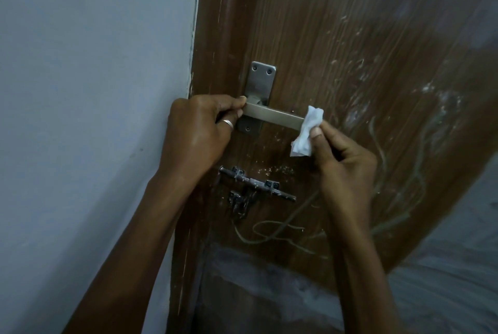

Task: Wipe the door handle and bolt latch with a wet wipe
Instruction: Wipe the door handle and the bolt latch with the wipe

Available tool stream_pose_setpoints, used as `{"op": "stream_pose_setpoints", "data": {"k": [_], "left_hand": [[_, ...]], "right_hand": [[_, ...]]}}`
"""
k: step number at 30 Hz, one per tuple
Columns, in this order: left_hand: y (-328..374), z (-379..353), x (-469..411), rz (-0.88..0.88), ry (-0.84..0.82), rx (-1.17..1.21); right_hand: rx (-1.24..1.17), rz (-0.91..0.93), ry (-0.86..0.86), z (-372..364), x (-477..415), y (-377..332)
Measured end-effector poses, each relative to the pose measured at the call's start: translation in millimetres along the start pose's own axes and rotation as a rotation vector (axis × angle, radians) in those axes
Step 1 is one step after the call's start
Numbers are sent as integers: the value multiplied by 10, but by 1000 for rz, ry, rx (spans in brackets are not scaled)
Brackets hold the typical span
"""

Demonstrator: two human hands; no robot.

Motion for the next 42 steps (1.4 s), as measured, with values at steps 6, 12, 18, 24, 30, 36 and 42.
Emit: {"op": "stream_pose_setpoints", "data": {"k": [6,12,18,24,30,36,42], "left_hand": [[-8,-17,-1,-1,-6,-6],[22,-4,57,2,-8,3],[-289,54,916,197,64,8],[-854,-455,1792,528,-73,133],[-966,-712,1911,610,-153,90],[-997,-846,1936,674,-189,64],[-972,-864,1921,679,-172,131]], "right_hand": [[-153,-77,122,-129,234,144],[66,-3,-12,-306,517,397],[428,320,-175,-476,851,476],[798,452,-325,-1004,659,409],[984,553,-412,-1547,592,355],[1058,639,-457,-1532,661,353],[884,514,-362,-1002,611,301]]}}
Point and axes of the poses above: each hand's wrist, its own x-axis away from the middle knuckle, its own z-axis out of the back of the hand, y = z × x, the point moved 9 cm from there along -x, towards the middle knuckle, and after that the axes turned 3 degrees about -x, right-handed, at the moved point
